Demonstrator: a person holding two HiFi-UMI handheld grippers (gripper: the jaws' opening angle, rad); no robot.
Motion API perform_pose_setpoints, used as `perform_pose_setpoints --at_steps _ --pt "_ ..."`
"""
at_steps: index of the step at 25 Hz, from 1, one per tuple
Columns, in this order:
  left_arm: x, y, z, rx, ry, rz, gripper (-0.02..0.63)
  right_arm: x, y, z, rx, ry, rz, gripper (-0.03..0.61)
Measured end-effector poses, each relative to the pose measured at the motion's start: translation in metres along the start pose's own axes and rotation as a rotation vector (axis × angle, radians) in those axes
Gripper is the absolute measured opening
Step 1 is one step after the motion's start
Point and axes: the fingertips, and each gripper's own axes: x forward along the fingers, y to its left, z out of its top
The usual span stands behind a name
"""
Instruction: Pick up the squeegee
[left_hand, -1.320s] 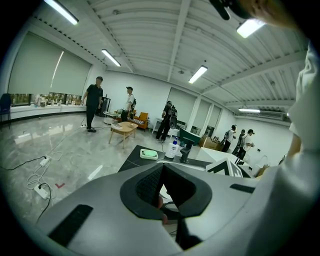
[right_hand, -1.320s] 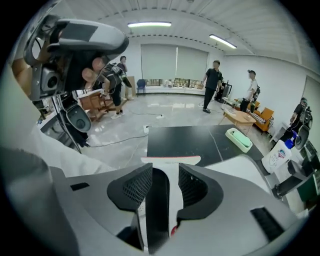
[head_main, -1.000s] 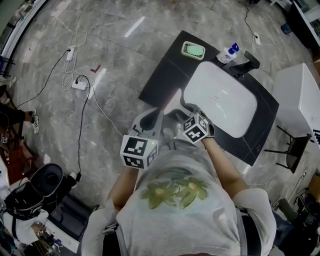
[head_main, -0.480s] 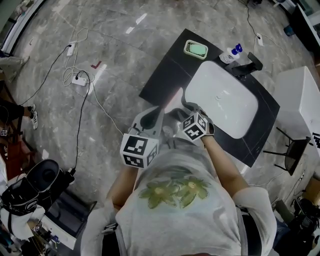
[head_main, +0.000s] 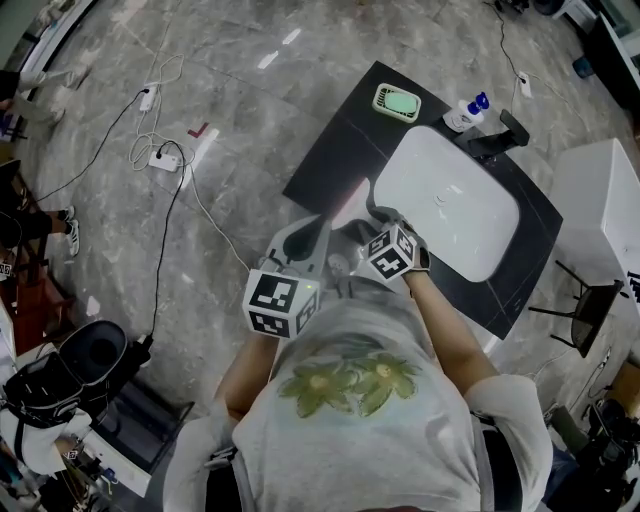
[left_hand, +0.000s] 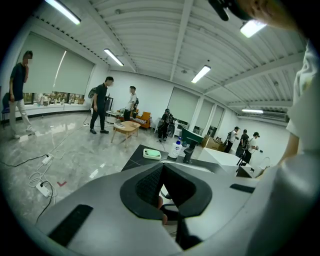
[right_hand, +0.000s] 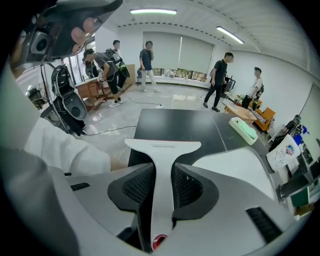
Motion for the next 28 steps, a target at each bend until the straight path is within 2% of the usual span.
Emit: perform_pose_setpoints --at_steps 13,28 --pt "-0.003 -0.001 -0.003 0.005 -0.003 0.006 0.009 0.002 0.001 -0.002 -0.011 -0.001 -0.005 0.106" --pt "-0.005 -0.002 -0.002 0.011 -0.01 0.007 0.009 -0.011 -0.012 0.01 0.048 -0.041 -0.019 0.103"
